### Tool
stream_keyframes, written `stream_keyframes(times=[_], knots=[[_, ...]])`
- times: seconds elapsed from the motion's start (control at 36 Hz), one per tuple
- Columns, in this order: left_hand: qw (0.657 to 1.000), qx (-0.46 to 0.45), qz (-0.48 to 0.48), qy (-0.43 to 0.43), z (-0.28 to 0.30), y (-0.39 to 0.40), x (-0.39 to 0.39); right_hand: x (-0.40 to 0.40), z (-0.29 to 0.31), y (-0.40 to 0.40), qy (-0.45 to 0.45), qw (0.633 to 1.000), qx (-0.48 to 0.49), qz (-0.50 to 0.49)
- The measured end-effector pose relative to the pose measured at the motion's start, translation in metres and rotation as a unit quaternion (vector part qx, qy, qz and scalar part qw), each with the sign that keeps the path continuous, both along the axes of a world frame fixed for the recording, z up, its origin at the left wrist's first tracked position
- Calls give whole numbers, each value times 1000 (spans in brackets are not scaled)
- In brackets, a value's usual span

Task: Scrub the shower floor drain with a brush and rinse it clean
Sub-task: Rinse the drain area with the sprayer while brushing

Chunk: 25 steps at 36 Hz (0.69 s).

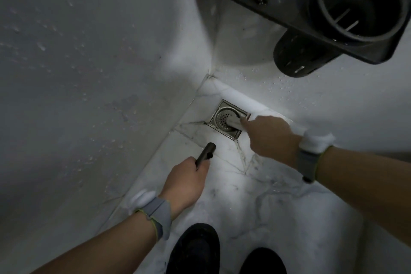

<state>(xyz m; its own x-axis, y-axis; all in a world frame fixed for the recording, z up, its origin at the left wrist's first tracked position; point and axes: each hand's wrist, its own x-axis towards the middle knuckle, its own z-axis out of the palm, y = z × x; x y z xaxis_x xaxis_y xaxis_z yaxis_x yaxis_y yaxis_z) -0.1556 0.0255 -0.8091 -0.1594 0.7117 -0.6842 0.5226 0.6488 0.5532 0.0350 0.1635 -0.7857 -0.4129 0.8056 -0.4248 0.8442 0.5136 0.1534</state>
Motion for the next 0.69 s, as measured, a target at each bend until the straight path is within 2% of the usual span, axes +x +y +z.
stream_keyframes(times=[0.08, 0.19, 0.33, 0.47, 0.56, 0.69], knots=[[1000, 1, 6, 1, 0, 1, 2, -14, 7, 26, -7, 997, 59, 52], [1000, -2, 9, 5, 0, -1, 3, -7, 14, 46, -28, 996, 49, 75], [1000, -1, 23, -4, 1, -3, -2, 26, 5, 22, -9, 999, -21, -43], [1000, 0, 21, 9, 1, 1, -1, -1, -4, -9, 116, 964, -190, -143], [1000, -2, 23, -2, 3, 1, 3, -12, -3, -8, 160, 942, -211, -205], [1000, -10, 21, 11, 1, -1, -2, -21, 6, 21, 159, 932, -171, -277]])
